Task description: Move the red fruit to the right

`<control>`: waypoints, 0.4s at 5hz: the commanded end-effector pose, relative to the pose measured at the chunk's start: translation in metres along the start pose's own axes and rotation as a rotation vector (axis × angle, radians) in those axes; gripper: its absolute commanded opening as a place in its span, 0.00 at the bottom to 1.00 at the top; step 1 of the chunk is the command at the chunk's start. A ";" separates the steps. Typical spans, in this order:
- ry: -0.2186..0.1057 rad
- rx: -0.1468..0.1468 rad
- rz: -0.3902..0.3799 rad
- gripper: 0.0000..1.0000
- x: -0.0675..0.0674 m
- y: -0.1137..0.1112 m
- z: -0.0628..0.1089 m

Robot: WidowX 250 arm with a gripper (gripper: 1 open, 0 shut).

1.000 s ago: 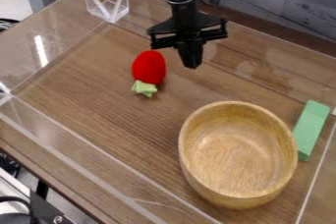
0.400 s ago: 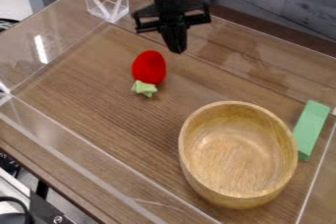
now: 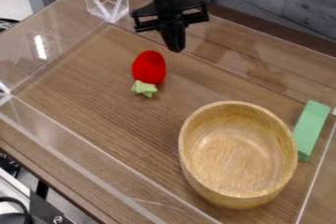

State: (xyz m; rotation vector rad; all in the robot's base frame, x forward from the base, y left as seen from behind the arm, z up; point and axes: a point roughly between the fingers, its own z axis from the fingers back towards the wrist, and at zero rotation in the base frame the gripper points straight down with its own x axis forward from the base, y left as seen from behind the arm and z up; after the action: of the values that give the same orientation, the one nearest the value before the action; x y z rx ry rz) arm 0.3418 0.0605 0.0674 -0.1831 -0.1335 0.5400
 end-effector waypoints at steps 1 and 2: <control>-0.066 -0.012 0.007 0.00 0.010 0.002 0.022; -0.069 -0.010 0.026 0.00 0.008 0.009 0.029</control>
State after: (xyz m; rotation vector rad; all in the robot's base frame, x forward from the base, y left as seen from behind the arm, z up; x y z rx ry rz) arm 0.3345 0.0728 0.0714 -0.1794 -0.1263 0.5759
